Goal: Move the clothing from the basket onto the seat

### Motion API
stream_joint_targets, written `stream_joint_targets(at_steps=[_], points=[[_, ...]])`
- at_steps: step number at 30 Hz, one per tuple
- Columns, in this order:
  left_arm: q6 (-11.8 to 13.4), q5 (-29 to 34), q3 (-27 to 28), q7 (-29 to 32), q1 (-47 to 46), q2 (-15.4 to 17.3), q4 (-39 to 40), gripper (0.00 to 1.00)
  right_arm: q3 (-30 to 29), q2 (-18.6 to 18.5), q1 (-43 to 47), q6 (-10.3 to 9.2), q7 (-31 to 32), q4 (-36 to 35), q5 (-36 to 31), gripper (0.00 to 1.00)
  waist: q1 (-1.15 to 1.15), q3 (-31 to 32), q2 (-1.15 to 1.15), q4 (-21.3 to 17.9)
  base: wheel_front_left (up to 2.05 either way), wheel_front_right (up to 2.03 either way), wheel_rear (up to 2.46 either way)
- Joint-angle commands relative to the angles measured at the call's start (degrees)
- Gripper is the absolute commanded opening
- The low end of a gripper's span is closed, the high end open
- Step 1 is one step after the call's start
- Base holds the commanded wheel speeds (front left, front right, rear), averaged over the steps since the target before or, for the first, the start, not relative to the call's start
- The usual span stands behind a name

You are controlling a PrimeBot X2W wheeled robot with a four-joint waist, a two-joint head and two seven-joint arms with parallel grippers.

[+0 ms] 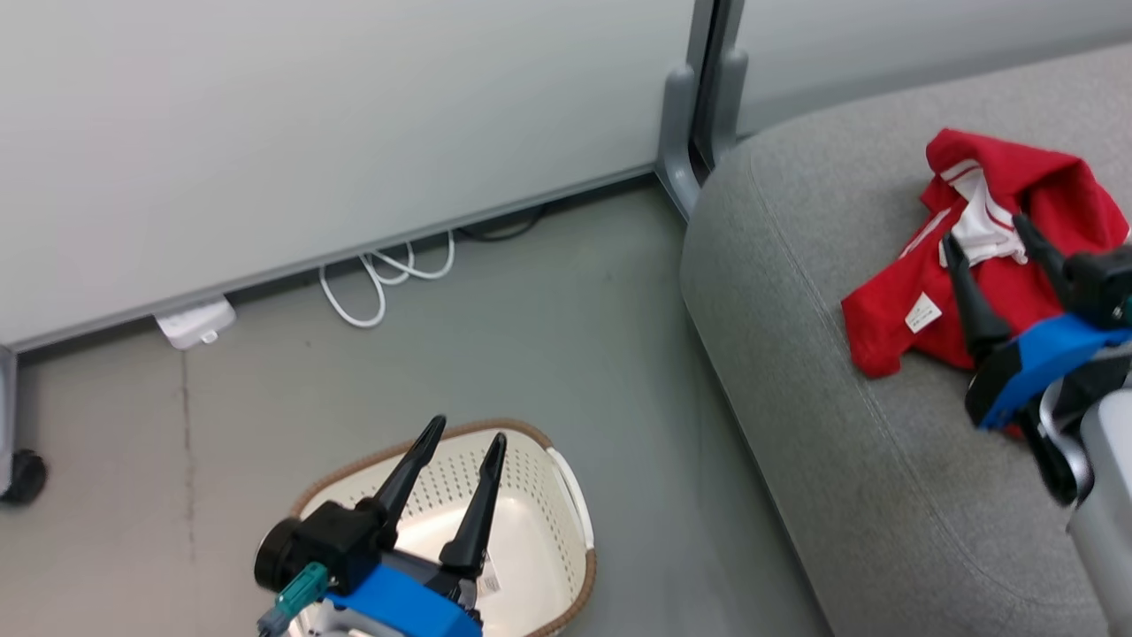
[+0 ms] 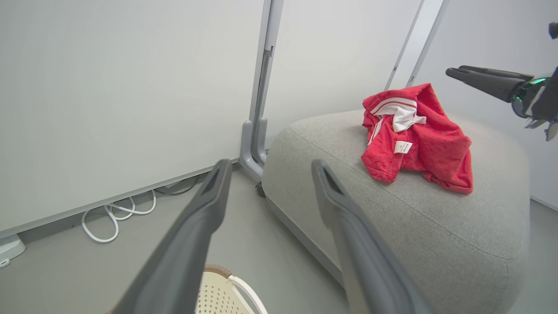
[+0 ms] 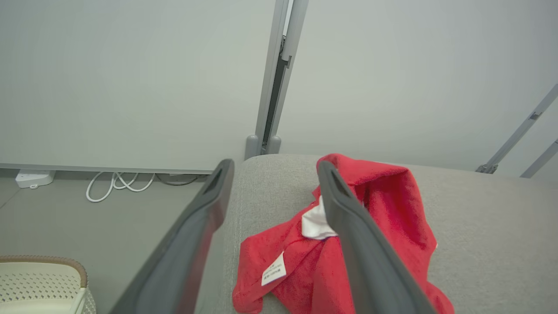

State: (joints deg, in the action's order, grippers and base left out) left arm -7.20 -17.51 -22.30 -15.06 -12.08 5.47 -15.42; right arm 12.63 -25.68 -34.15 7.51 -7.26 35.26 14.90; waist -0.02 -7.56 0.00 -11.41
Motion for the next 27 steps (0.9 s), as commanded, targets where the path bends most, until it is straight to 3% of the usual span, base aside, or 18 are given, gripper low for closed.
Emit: stream_joint_targets(at_steps=[1, 7, 15, 27], points=[[0.31, 0.34, 1.04, -0.17, 1.54, -0.06, -0.31, 1.0, -0.08, 0.62, 2.74, -0.03, 0.14, -1.83, 0.3, 1.0, 0.02, 3.7, 0.0, 2.09, 0.0, 0.0, 0.0], [0.9, 0.59, 5.41, -0.17, 5.59, -0.95, -0.78, 1.0, -3.94, 3.71, 12.88, -0.04, 1.07, -12.32, -0.18, 1.0, 0.02, 6.48, 0.0, 5.46, 0.0, 0.0, 0.0], [1.49, 1.05, 11.77, -0.17, 7.98, -1.58, -0.95, 1.0, -10.04, 11.01, 24.75, -0.03, 3.29, -25.15, -4.45, 1.0, 0.02, 7.79, 0.0, 9.25, 0.0, 0.0, 0.0], [1.5, 1.89, 17.91, -0.17, 9.13, -2.16, -1.58, 1.0, -13.33, 18.76, 34.81, -0.03, 5.58, -34.01, -9.73, 1.0, 0.02, 8.87, 0.0, 10.76, 0.0, 0.0, 0.0]])
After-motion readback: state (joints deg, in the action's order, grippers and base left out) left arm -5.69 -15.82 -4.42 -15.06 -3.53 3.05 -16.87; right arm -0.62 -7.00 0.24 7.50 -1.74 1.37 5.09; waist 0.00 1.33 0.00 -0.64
